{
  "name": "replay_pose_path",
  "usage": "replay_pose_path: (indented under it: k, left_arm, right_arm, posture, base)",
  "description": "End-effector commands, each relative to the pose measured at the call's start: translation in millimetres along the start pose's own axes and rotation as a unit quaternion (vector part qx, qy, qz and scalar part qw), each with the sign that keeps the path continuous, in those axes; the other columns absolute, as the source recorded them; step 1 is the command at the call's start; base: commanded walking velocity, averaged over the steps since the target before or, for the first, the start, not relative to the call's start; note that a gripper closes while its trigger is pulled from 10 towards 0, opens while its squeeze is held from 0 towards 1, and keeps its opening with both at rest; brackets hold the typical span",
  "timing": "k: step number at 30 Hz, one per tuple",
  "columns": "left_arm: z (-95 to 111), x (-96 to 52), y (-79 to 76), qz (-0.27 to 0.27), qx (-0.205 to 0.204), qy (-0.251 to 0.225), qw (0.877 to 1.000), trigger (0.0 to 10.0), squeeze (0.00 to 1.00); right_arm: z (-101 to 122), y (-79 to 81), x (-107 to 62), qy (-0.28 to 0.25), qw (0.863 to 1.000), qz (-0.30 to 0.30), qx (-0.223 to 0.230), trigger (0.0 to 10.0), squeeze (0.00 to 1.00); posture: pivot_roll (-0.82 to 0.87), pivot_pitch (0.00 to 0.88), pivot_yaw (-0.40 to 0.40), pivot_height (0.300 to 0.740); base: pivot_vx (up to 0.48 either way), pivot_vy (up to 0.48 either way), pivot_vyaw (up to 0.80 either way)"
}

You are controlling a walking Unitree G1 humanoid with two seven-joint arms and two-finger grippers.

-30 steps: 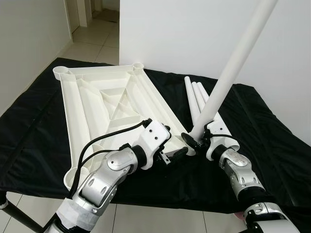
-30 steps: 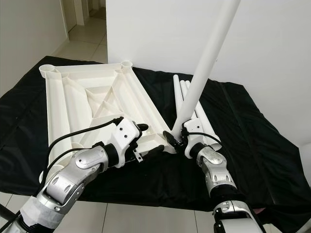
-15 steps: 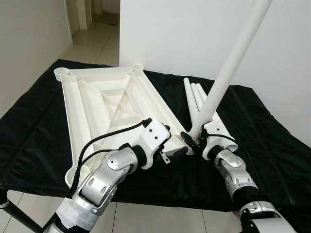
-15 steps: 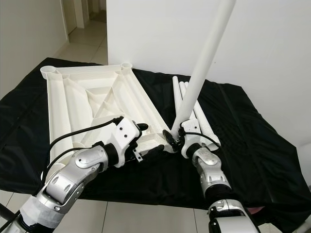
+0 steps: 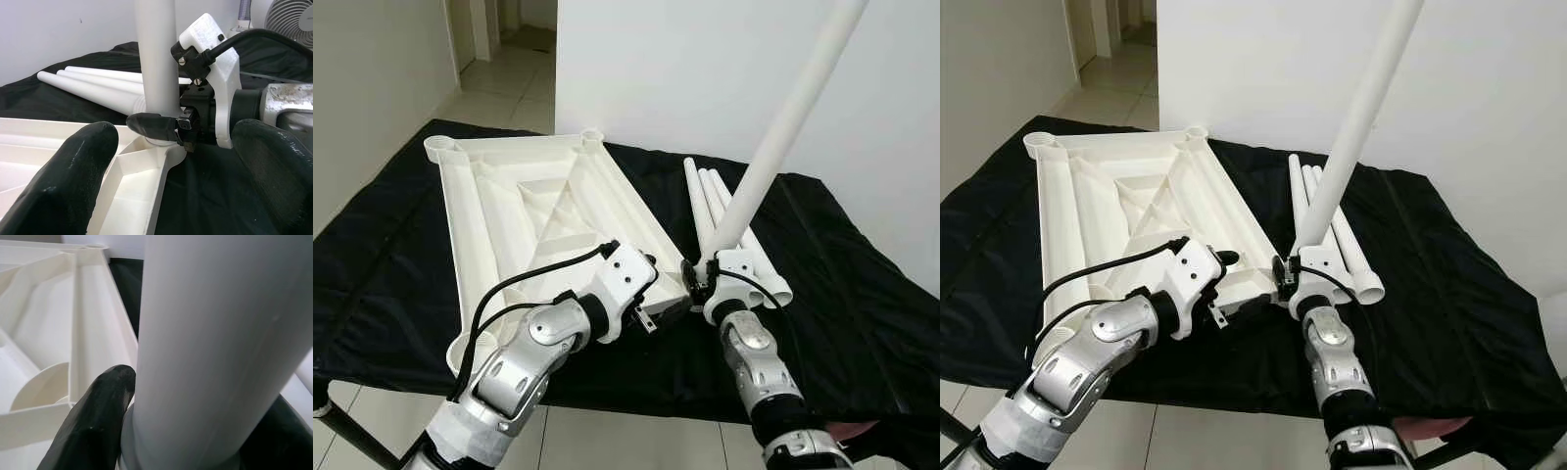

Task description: Building children table

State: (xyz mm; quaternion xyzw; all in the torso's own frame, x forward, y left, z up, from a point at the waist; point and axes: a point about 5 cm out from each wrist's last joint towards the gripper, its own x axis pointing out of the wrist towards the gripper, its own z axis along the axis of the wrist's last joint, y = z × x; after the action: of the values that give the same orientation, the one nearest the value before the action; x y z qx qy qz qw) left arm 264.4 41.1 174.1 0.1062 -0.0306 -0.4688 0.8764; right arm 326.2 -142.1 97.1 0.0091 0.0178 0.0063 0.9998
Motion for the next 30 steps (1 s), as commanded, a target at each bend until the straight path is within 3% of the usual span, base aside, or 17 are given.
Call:
replay_pose_path:
  k: [1,6,11,12,20,26,27,30]
  left_arm:
    - [-2,1.7,-5.7,-0.024,-0.002,0.006,1.0,10.0,0.0]
    - [-2,1.9,-7.0,-0.025,-0.002,0.006,1.0,10.0,0.0]
    - [-2,1.5,-7.9,-0.025,-0.002,0.006,1.0,10.0,0.0]
    - [-3,1.5,-8.3,-0.026,-0.002,0.006,1.0,10.0,0.0]
    - [-3,1.8,-8.9,-0.027,-0.002,0.006,1.0,10.0,0.0]
    - [-3,1.3,-11.4,-0.027,-0.006,0.004,1.0,10.0,0.0]
    - [-3,0.9,-11.4,-0.026,-0.006,0.004,1.0,10.0,0.0]
    - [-3,0.5,-11.2,-0.026,-0.006,0.004,1.0,10.0,0.0]
  right_arm:
    - [-20,-8.8,-8.4,0.053,0.997,-0.05,0.002,10.0,0.0]
    - [-17,-2.7,-13.5,0.041,0.994,-0.099,0.005,10.0,0.0]
    - [-8,5.6,-17.3,0.009,0.996,-0.085,0.017,10.0,0.0]
    - [-5,5.6,-17.5,-0.003,0.997,-0.077,0.025,10.0,1.0]
    - [7,2.4,-22.0,-0.04,0.997,-0.059,0.037,10.0,1.0]
    - [8,-3.2,-39.3,-0.055,0.997,-0.04,0.034,10.0,1.0]
    - [7,-5.1,-47.8,-0.058,0.998,-0.03,0.026,10.0,0.0]
    - [5,-6.6,-52.9,-0.053,0.998,-0.029,0.02,10.0,0.0]
  posture:
    - [0.04,0.0,-0.129,0.74]
    - [0.04,0.0,-0.136,0.74]
    - [0.04,0.0,-0.136,0.74]
    - [0.04,0.0,-0.139,0.74]
    - [0.04,0.0,-0.14,0.74]
    - [0.04,0.0,-0.145,0.74]
    - [0.04,0.0,-0.145,0.74]
    - [0.03,0.0,-0.144,0.74]
  base:
    - [0.0,0.0,0.0]
    - [0.0,0.0,0.0]
    - [0.0,0.0,0.0]
    - [0.0,0.0,0.0]
    - [0.0,0.0,0.0]
    - [0.0,0.0,0.0]
    - [0.0,0.0,0.0]
    - [0.0,0.0,0.0]
